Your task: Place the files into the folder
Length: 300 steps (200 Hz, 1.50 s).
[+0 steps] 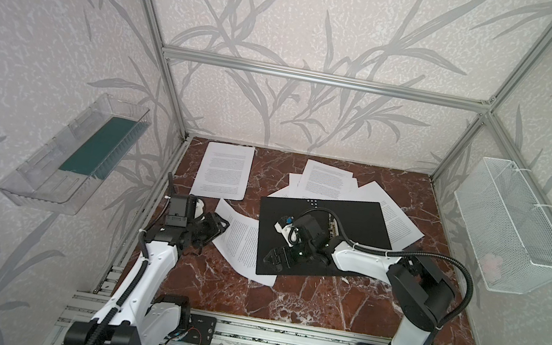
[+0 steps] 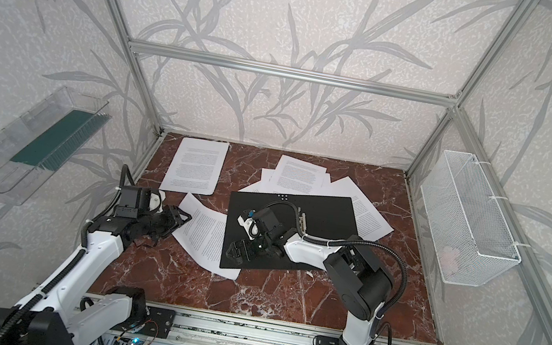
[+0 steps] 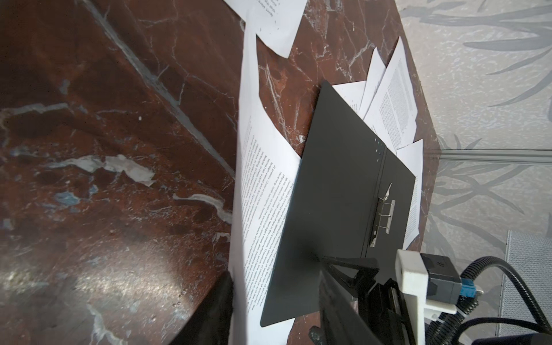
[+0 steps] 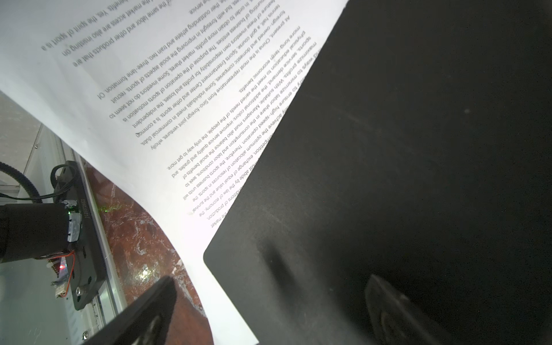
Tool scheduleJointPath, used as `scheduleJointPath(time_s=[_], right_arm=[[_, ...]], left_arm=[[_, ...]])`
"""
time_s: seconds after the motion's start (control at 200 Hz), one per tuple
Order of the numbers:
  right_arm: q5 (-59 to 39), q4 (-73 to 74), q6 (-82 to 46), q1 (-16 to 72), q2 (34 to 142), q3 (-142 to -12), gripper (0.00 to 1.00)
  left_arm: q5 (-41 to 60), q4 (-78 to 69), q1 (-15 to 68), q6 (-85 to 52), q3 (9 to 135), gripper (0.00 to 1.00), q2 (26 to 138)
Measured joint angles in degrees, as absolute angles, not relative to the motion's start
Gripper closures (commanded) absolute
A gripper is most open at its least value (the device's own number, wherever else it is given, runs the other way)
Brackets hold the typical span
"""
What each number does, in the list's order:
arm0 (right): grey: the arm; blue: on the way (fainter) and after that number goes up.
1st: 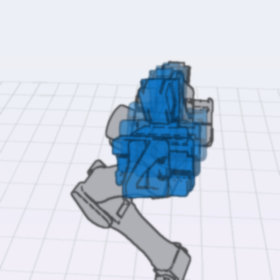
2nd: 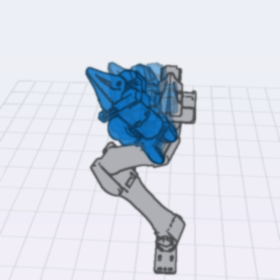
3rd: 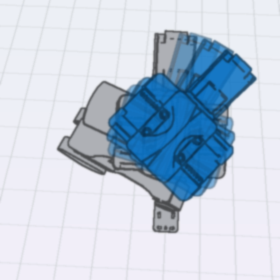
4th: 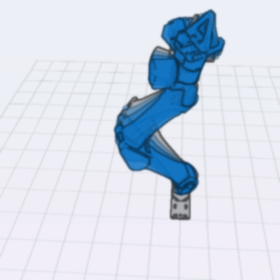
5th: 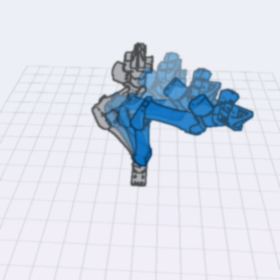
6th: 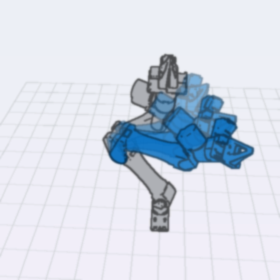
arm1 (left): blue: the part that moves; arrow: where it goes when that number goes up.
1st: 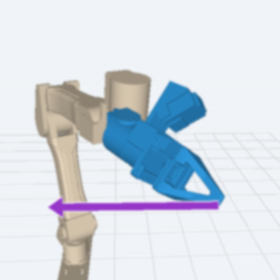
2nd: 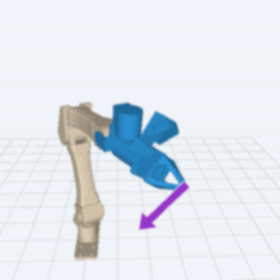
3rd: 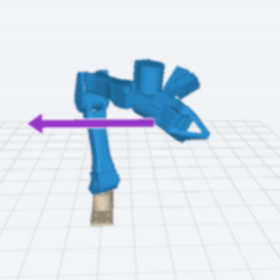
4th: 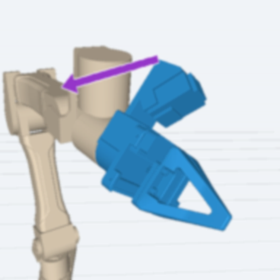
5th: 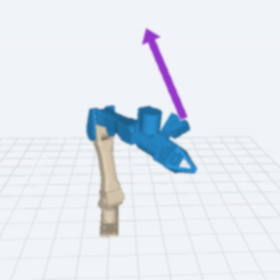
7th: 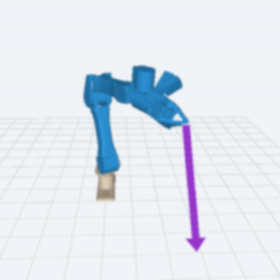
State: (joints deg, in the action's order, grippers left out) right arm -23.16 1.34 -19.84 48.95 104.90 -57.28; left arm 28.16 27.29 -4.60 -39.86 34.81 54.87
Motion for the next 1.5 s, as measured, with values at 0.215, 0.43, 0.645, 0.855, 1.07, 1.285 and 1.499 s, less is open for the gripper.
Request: scheduleJointPath(time_s=[0.215, 0.43, 0.645, 0.855, 1.07, 1.285, 1.499], right_arm=[[-23.2, 1.3, -19.9, 48.7, 104.9, -57.3, 0.01], [-23.2, 1.3, -19.9, 48.7, 104.9, -57.3, 0.01], [-23.2, 1.3, -19.9, 48.6, 104.9, -57.3, 0.01], [-23.2, 1.3, -19.8, 48.6, 104.9, -57.3, 0.01], [-23.2, 1.2, -19.8, 48.6, 104.9, -57.3, 0.01], [-22.0, 0.5, -19.6, 48.6, 103.4, -57.0, 0.01], [-17.2, -0.9, -19.2, 46.8, 95.0, -54.1, 0.01]], left_arm=[[26.0, 29.4, -4.5, -39.2, 35.6, 0.66, 54.6], [23.9, 30.7, -4.5, -39.1, 35.6, 0.78, 53.9], [22.3, 32.2, -4.5, -39.1, 35.7, 0.83, 52.5], [21.7, 32.9, -4.5, -39.1, 36.1, 0.89, 52.1], [21.3, 33.4, -4.5, -39.0, 36.8, 1.0, 51.8], [22.6, 35.4, -4.5, -39.0, 39.6, 1.0, 48.7], [25.0, 39.0, -4.5, -38.7, 46.9, 1.0, 44.6]])
